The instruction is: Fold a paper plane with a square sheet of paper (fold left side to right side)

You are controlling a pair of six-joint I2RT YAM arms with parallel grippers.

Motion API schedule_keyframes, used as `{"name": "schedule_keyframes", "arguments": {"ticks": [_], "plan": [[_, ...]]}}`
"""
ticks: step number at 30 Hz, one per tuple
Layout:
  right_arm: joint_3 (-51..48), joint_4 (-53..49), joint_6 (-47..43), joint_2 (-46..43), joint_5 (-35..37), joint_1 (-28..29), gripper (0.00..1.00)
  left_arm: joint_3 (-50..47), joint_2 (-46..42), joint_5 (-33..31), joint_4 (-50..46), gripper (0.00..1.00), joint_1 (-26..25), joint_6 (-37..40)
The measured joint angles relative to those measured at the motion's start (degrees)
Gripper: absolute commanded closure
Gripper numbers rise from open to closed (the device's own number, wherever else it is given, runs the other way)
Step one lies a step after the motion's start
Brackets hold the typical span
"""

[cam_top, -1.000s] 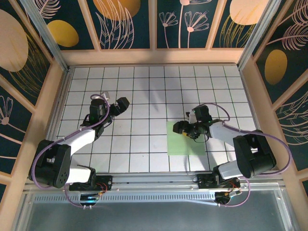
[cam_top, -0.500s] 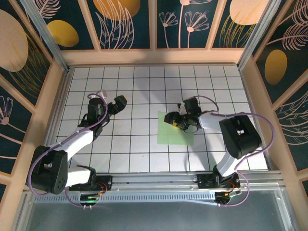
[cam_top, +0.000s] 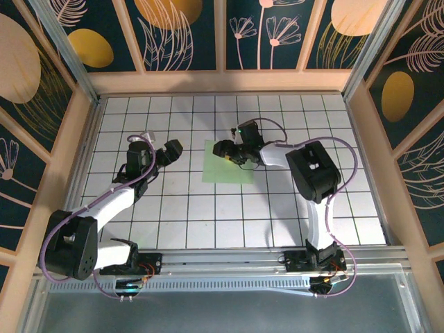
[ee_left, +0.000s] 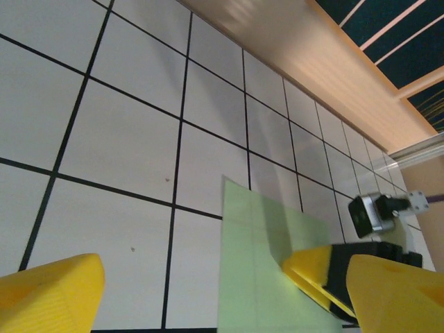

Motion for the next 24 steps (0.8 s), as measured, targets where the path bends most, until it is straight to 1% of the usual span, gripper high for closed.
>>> {"name": "schedule_keyframes", "arguments": {"ticks": [2,6,8,12,15,18,21,24], "plan": [[0.57,-0.39,-0.57,0.26,-0.02,0.00,0.31,0.15,0.61,1.11,0.02,0.23,0.00,0.26],[1.68,-2.27,-2.08,0.24,0.02,0.00,0.28,0.57,3.41,4.35,0.13,0.42,0.00,0.00],[2.23,-3.06,-3.02,0.07,0.37,-0.13,0.25,0.87,5.27,6.14,0.24,0.50,-0.17,-0.24],[2.29,-5.77,-5.81,-2.25,3.34,-1.57,0.18,2.80,9.86,9.29,0.44,0.62,-1.77,-0.96],[3.34,-9.46,-9.25,-4.07,8.15,-3.80,0.11,6.05,14.05,11.34,0.22,0.69,-4.04,-1.09],[5.92,-13.68,-12.92,-4.31,14.23,-5.44,0.09,10.03,18.32,12.70,-0.39,0.76,-6.45,-1.16],[8.76,-17.62,-16.17,-4.22,19.04,-5.68,0.07,13.33,22.08,13.35,-1.09,0.79,-8.70,-1.31],[11.80,-19.98,-18.97,-3.21,22.16,-5.16,0.05,15.87,25.70,13.92,-2.25,0.81,-10.40,-1.33]]}}
